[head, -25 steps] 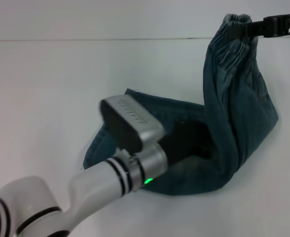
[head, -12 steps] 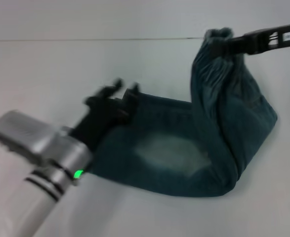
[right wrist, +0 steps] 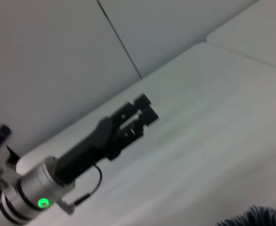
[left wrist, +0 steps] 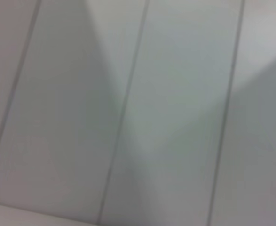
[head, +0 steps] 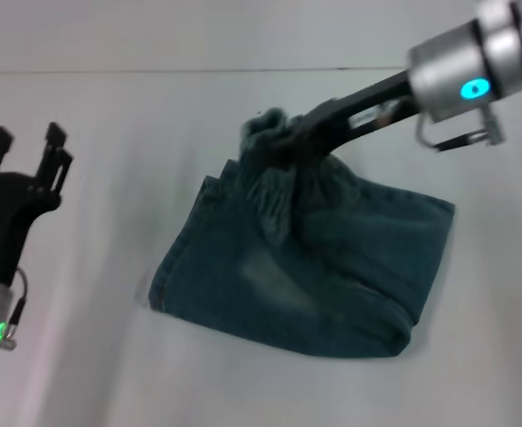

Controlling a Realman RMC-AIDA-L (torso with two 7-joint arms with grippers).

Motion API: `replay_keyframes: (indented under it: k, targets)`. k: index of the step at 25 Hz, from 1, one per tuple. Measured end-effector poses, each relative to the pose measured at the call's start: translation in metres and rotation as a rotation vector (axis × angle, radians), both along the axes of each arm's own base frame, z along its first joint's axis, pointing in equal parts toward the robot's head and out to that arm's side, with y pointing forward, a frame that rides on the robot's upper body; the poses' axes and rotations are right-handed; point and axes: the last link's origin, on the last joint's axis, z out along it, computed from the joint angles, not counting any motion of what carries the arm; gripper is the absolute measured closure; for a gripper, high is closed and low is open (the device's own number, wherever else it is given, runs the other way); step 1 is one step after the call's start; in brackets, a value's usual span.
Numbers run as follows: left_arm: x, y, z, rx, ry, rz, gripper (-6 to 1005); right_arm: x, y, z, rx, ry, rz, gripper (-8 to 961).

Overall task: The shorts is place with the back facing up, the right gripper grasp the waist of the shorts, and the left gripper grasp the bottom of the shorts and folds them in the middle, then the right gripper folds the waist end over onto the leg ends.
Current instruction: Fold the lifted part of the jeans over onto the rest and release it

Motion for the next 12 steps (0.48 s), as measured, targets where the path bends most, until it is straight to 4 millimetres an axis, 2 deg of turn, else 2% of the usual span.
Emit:
replay_keyframes:
  k: [5,10,12]
  targets:
    - [-0.011,-0.005,0.006,0.013,-0.007,0.027,281,-0.015,-0.004,-0.034,-0.049,-0.068,0.04,852]
    - [-0.012,-0.006,0.007,0.013,-0.003,0.032,284,-0.018,-0.008,-0.043,-0.069,-0.084,0.058,847]
    - [-0.012,-0.006,0.007,0.012,-0.002,0.033,284,-0.016,-0.009,-0.042,-0.069,-0.077,0.053,739]
